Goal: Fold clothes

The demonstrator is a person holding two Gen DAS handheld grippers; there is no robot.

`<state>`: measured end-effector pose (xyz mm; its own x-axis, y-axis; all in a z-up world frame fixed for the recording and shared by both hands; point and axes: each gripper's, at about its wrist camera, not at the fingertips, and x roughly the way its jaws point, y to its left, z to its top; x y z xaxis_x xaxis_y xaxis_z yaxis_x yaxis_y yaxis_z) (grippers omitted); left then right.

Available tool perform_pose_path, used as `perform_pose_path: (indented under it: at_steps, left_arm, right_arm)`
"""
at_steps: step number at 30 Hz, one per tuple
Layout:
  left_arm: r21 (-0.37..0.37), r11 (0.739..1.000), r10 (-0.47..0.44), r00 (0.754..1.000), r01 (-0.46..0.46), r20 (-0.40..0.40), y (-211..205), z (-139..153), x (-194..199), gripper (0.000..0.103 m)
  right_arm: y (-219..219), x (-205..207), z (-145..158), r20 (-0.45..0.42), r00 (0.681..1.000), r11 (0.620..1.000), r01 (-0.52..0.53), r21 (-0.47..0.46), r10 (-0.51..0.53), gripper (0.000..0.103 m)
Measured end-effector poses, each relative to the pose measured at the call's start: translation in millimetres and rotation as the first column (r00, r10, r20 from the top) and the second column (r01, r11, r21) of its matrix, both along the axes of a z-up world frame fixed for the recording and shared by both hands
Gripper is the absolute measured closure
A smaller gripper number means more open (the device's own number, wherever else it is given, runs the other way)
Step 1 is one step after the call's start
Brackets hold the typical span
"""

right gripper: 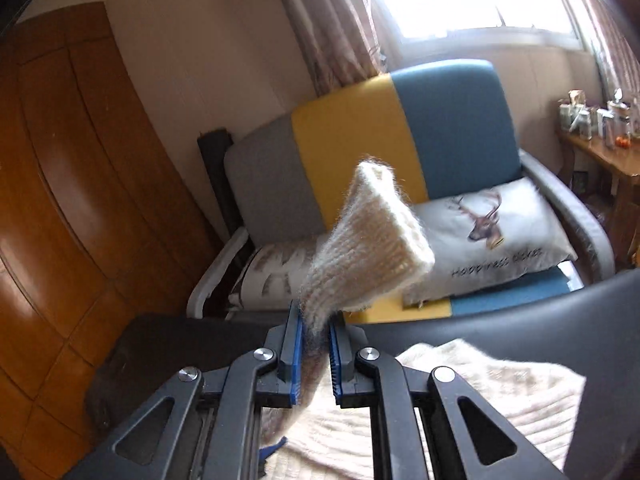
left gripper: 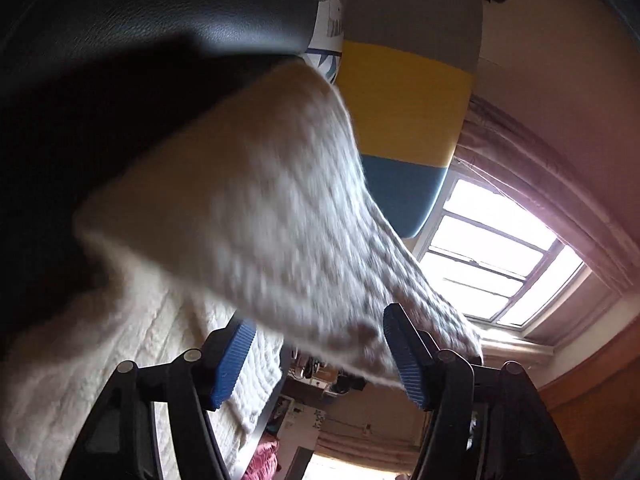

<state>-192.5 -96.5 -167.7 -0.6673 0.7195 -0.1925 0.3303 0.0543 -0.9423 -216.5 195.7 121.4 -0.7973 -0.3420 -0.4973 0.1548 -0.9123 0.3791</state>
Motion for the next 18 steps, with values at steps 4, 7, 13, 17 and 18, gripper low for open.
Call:
perform_pose_path:
  at_steps: [4,7,13,17,18]
  left_arm:
    - [-0.085,0.996,0.041,0.998,-0.037,0.048,-3,-6,-13,0.037]
    - [-0.144,0.989,0.042,0.997,-0.032,0.067,-5,-15,-10,0.05]
    - [-0.25,0.968,-0.013,0.999,0.023,0.043,8,-13,-9,0.074]
    - [-0.349,0.934,-0.064,0.997,0.077,0.047,16,-13,-10,0.088]
    - [-0.369,0.925,-0.073,0.996,0.086,0.05,16,-14,-9,0.091]
  right_arm:
    - [65,15,-35,0.075,0.991,0.994,0.11,-0.025,-0.108,0.093]
    - [112,26,-104,0.228,0.956,0.974,0.207,-0.086,-0.183,0.093]
    - [146,43,-172,0.332,0.916,0.95,0.281,-0.138,-0.223,0.093]
    - [154,50,-183,0.321,0.919,0.948,0.286,-0.139,-0.231,0.093]
    - [156,51,-185,0.318,0.919,0.948,0.288,-0.139,-0.232,0.093]
